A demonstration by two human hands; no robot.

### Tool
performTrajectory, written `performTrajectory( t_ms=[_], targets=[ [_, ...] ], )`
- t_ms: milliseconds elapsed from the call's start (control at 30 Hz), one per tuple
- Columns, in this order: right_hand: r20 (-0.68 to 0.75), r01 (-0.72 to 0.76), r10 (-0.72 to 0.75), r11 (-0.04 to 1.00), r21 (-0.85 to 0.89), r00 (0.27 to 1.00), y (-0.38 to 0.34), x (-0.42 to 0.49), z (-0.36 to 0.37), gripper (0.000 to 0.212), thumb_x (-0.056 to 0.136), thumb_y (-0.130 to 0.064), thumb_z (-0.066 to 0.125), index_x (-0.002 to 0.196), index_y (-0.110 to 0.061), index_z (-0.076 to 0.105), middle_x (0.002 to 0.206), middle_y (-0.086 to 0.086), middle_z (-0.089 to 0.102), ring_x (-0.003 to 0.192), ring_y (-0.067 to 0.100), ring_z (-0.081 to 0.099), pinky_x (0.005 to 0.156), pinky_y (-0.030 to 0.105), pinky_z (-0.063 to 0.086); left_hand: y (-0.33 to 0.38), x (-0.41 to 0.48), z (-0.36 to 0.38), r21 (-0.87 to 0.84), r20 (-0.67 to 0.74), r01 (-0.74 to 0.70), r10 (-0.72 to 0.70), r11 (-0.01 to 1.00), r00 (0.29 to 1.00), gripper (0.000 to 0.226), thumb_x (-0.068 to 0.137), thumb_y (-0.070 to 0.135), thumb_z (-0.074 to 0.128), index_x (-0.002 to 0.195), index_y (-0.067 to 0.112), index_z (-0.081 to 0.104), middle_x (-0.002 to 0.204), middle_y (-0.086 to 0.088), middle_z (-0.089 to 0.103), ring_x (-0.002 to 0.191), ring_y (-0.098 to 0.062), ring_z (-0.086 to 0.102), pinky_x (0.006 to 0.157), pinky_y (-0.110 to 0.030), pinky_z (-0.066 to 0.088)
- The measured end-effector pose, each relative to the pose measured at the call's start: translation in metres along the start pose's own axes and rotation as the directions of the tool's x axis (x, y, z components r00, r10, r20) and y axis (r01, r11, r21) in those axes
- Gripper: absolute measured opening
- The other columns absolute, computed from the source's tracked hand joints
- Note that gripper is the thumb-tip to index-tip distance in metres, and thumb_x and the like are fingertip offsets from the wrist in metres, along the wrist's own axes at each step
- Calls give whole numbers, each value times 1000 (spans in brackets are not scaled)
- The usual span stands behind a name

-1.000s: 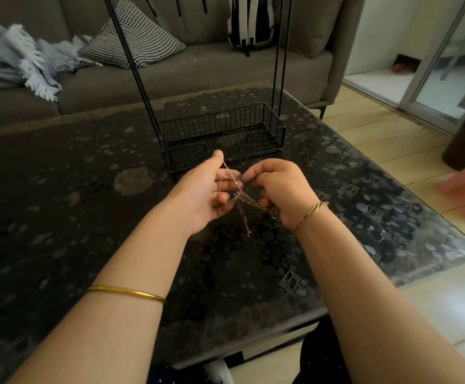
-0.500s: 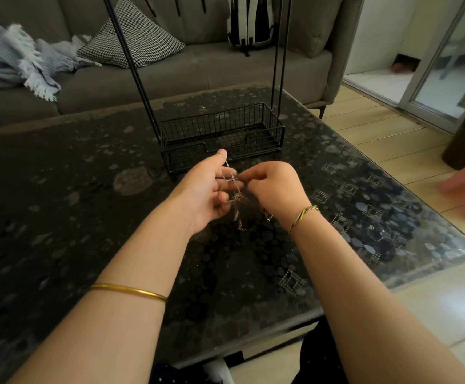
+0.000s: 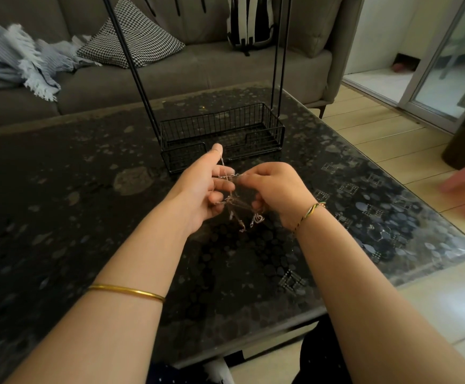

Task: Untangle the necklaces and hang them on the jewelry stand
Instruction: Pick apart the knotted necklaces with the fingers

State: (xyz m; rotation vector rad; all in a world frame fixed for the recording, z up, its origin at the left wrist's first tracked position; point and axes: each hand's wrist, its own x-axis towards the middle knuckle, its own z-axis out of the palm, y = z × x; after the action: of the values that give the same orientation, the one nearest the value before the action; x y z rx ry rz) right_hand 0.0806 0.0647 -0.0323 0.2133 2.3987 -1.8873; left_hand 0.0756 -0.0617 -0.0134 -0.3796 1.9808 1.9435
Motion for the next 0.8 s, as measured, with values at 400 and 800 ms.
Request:
performTrajectory(
  t_ms=[400, 800],
  targets=[
    [-11, -150, 220, 702, 696, 975, -4, 5, -12, 20, 89, -13, 45, 70, -12, 54, 55, -2, 44, 58, 14, 52, 71, 30, 52, -6, 3, -4, 210, -15, -99, 105, 973, 994, 27, 83, 41, 70, 90, 15, 67, 71, 5, 53, 52, -7, 37, 56, -24, 36],
    [-179, -59, 270, 687, 724, 946, 2, 8, -16, 10, 96, -11, 44, 88, -13, 50, 63, 2, 47, 37, 6, 28, 33, 17, 24, -7, 6, -8, 337, -169, -105, 170, 935, 971, 15, 97, 18, 51, 95, 17, 66, 69, 1, 52, 56, -10, 42, 72, -32, 50]
  ],
)
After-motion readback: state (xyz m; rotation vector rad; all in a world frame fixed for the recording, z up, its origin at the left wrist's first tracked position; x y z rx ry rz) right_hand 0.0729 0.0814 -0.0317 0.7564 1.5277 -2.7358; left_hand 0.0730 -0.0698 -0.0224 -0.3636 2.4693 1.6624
